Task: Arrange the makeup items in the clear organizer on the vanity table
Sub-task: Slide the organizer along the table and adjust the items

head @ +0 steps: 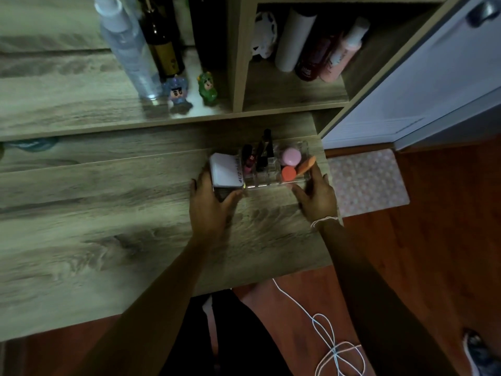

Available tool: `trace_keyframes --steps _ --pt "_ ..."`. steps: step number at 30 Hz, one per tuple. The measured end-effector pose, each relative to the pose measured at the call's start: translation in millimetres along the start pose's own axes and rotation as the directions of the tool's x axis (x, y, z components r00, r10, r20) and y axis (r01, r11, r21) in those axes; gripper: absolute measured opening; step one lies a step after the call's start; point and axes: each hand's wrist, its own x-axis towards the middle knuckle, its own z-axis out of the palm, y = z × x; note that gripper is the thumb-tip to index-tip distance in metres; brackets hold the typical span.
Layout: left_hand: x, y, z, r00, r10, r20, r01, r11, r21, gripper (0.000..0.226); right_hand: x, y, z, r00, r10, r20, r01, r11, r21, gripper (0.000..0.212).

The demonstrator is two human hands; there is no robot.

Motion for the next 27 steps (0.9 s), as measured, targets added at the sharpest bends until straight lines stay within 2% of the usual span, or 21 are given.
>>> trace_keyframes --steps 10,13,14,16,18,19,21,23,25,27 --pt "-7 -3 3 1.000 -0.016 0.019 0.016 0.999 0.028 0.091 -8 5 -7 0.999 -0.034 -0.006 0.034 0.999 -0.040 0.068" --pt "-5 -2 2 0.999 0.002 0.045 -0.003 1.000 0.023 0.092 -9 2 -12 0.999 0.045 0.004 -0.045 0.999 -0.029 0.063" --pt "-5 -1 1 0.998 0.003 0.058 -0.004 1.000 0.020 0.095 -11 -1 -16 0.994 0.087 -0.066 -0.087 0.996 0.008 0.058" --pt "-8 0 -2 0.999 -0.003 0.053 0.001 0.999 0.039 0.102 -17 -10 -28 0.945 0.138 -0.298 -0.099 0.985 0.140 0.045" --pt "-18 -3 -7 0.998 0.053 -0.023 -0.050 0.992 0.118 0.099 -23 -24 -39 0.871 0.115 -0.477 -0.008 0.975 0.220 0.036" --pt "-25 -4 -10 0.991 0.121 -0.054 -0.110 0.979 0.173 0.094 -24 -34 -44 0.849 0.065 -0.524 0.053 0.977 0.207 0.032" --pt "-41 -6 -13 0.948 0.315 -0.039 -0.294 0.917 0.268 0.080 -20 -55 -48 0.853 -0.061 -0.518 0.164 0.974 0.156 0.026" --pt "-52 -8 -9 0.852 0.520 0.065 -0.508 0.790 0.344 0.066 -9 -74 -47 0.901 -0.156 -0.404 0.226 0.965 0.133 0.022" --pt "-59 -6 -3 0.754 0.610 0.243 -0.652 0.652 0.388 0.058 6 -85 -41 0.950 -0.185 -0.252 0.219 0.969 0.113 0.020" --pt "-61 -2 1 0.675 0.636 0.373 -0.737 0.557 0.383 0.054 20 -88 -31 0.977 -0.167 -0.132 0.175 0.983 0.059 0.020"
